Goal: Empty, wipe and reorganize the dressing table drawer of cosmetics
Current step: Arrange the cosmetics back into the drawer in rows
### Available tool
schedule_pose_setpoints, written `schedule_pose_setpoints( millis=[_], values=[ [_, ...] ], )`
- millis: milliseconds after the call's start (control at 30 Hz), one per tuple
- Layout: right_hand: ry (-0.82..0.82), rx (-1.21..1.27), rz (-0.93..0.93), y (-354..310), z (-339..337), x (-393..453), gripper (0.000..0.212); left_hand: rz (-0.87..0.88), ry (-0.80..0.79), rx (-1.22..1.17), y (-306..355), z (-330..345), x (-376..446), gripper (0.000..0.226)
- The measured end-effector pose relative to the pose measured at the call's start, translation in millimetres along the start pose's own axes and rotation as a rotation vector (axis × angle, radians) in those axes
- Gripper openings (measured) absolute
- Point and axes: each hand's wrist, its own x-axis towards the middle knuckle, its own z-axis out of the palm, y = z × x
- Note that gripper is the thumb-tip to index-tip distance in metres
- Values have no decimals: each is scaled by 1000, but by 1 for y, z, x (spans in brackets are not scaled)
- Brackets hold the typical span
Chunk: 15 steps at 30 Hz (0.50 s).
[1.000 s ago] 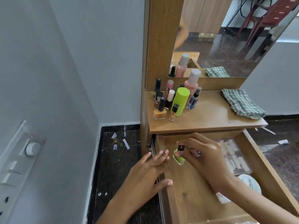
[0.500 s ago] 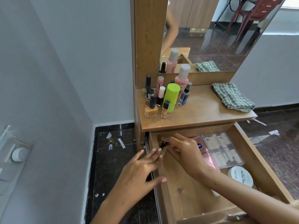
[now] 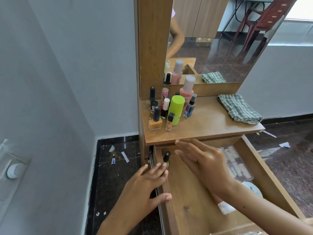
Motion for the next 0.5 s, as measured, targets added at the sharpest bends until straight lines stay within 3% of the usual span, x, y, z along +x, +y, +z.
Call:
schedule_pose_setpoints(
  millis=[167,367,500],
  values=[
    [153,2,-93,-9,8,45,24,-15,-10,-31,-1,0,2,73],
    [74,-87,-96,-13,27,81,38,-15,-51,12,0,-2,4,65],
    [22,-81,-92,-11,25,85,28,-8,-80,26,-2,0,4,66]
  ],
)
